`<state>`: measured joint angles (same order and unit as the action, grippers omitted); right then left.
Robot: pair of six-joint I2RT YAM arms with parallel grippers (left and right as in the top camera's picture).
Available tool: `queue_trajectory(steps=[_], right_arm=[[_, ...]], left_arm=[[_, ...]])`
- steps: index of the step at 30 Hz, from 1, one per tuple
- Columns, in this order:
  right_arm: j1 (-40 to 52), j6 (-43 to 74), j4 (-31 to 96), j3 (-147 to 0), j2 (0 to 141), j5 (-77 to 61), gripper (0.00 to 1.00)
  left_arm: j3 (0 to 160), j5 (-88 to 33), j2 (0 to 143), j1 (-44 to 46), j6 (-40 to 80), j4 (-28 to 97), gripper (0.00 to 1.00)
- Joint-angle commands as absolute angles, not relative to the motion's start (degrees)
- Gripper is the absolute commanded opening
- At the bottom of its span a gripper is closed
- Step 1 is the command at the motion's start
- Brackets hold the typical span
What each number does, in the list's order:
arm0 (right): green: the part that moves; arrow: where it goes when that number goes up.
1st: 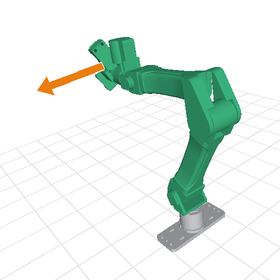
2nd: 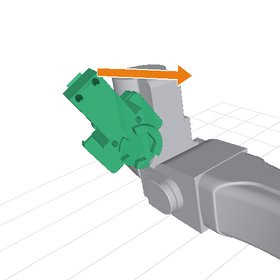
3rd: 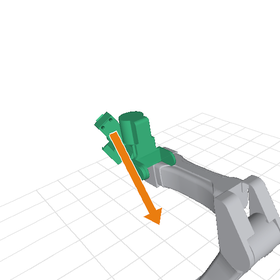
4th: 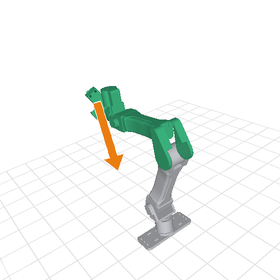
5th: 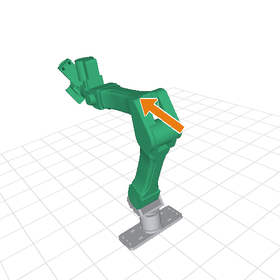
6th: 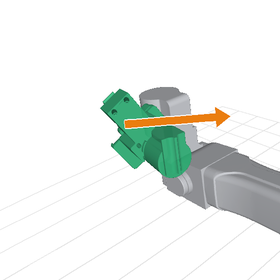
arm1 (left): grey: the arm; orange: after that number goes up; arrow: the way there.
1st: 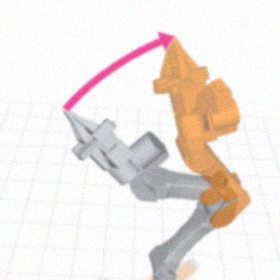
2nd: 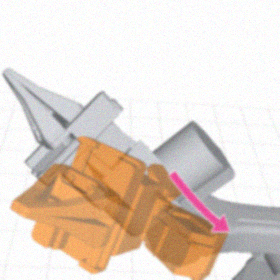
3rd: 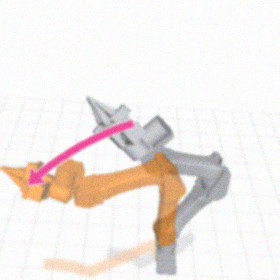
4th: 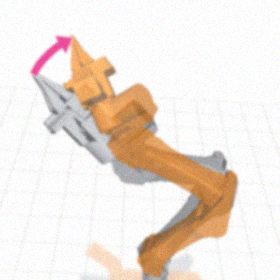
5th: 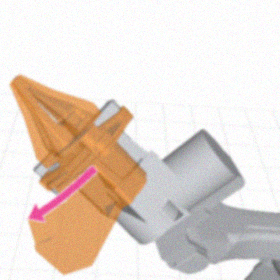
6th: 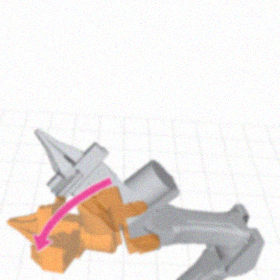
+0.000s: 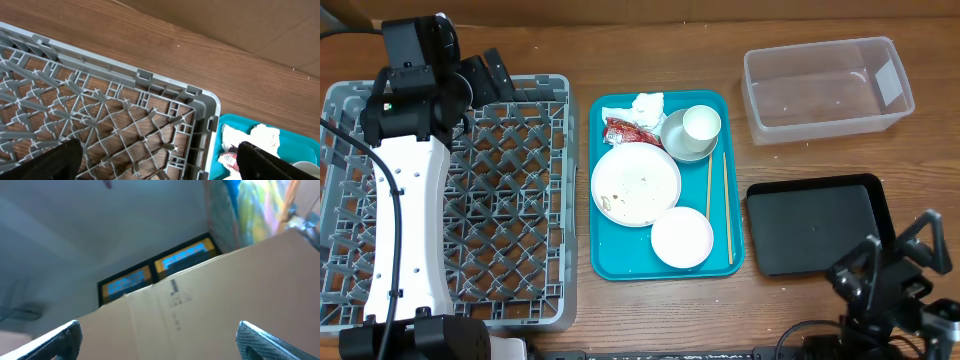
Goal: Sort waste into correct bins and load items into the dishwasher
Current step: 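Move the right gripper to the tray and grasp the red wrapper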
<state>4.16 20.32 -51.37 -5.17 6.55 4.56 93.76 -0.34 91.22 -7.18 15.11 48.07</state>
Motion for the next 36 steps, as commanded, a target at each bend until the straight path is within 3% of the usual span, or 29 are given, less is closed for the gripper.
queue_trajectory(steps=[1,6,13,17,19,23,27,30,36], right_arm=[[4.5,20.8,-51.7,-13.7,14.5,7.5,1.00],[4.5,15.2,-44.4,-30.3,33.4,-0.4,1.00],[4.5,12.3,-18.5,-58.8,63.0,-31.9,1.00],[5.0,19.5,-23.5,-65.1,76.2,-48.2,1.00],[6.0,25.5,-26.2,-67.1,81.3,-48.1,1.00],[9.0,24.1,-22.2,-72.0,88.6,-46.3,1.00],[12.2,13.5,-0.4,-82.6,93.3,-37.1,1.00],[16.1,7.8,20.7,-95.5,97.5,-19.9,1.00],[23.2,1.3,45.2,-118.2,106.9,-6.4,1.00]], left_arm=[[95.2,0.2,91.1,-7.1,15.9,48.0,1.00],[95.2,0.2,91.1,-7.1,15.9,48.0,1.00],[95.2,0.2,91.1,-7.1,15.9,48.0,1.00],[95.2,0.2,91.1,-7.1,15.9,48.0,1.00],[95.2,0.2,91.1,-7.1,15.9,48.0,1.00],[95.2,0.2,91.1,-7.1,15.9,48.0,1.00],[95.2,0.2,91.1,-7.1,15.9,48.0,1.00],[95.2,0.2,91.1,-7.1,15.9,48.0,1.00],[95.2,0.2,91.1,-7.1,15.9,48.0,1.00]])
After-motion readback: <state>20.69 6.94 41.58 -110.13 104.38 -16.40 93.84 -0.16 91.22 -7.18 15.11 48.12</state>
